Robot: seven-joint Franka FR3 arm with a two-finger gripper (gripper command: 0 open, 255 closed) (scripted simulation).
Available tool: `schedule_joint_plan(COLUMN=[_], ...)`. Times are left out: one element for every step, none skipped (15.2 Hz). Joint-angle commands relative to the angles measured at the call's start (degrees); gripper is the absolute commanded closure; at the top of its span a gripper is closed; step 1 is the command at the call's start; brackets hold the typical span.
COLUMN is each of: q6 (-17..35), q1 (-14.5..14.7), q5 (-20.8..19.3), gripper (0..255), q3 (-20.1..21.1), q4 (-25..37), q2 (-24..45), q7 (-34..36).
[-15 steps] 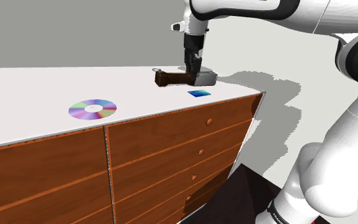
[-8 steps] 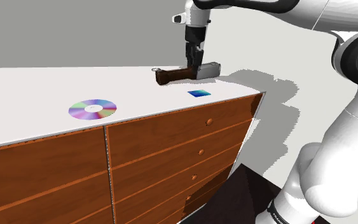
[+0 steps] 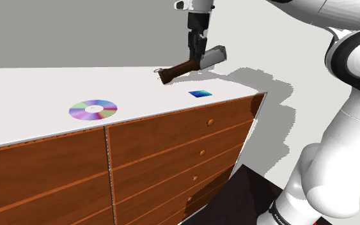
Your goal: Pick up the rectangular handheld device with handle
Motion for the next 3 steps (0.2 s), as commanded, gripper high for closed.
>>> schedule_joint_plan(q6=[-1.8,-2.0,-2.0], q1=[-0.1,-0.1,-0.1], q5=[0.0,0.0,0.0], gripper=[255,255,255], q3=[-0.1,-0.1,-0.1], q4=[2.8,3.1,3.1], q2=[1.0,1.1,1.0], q7=[-0.4,-0.4,-0.4])
